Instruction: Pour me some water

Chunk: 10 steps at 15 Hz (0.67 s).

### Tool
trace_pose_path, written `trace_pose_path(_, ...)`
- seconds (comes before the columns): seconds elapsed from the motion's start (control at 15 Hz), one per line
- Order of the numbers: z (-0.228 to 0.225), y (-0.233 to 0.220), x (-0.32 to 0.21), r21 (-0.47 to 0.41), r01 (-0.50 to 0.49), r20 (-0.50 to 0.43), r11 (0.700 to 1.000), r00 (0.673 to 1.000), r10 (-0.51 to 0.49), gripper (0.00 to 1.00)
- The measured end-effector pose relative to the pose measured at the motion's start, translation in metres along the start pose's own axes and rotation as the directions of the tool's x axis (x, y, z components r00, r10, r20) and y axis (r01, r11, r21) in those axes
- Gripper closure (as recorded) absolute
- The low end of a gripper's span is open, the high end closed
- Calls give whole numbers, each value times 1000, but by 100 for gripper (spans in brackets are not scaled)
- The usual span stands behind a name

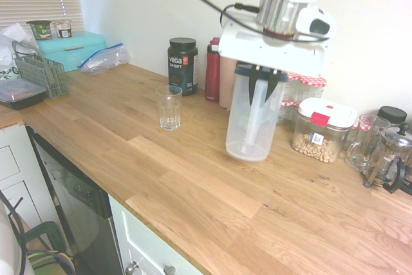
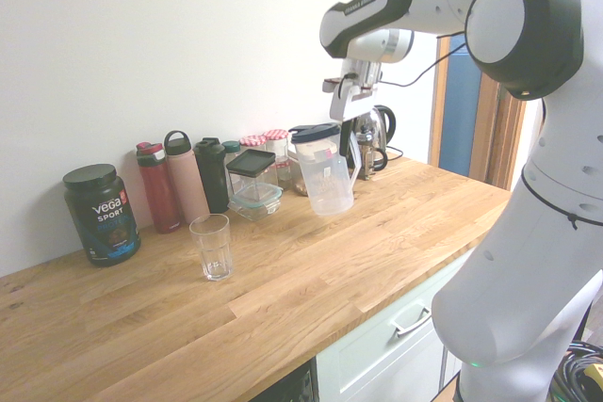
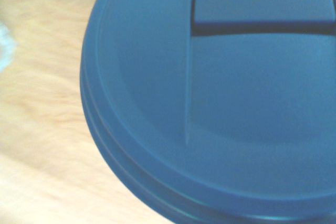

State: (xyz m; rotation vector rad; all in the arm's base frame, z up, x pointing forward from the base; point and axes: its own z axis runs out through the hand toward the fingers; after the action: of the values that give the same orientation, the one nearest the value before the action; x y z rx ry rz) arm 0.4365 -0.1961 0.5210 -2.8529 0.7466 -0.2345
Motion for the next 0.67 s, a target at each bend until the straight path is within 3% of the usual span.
trace_pose_path(0.2, 11, 24, -22, 25, -121, -110, 992, 986, 123, 100)
trace_pose_path(0.4, 18, 25, -36, 74, -223, -219, 972, 947, 234, 100)
trace_pose_path(0.67, 36, 29, -49, 78, -264, -198, 961, 941, 274, 100)
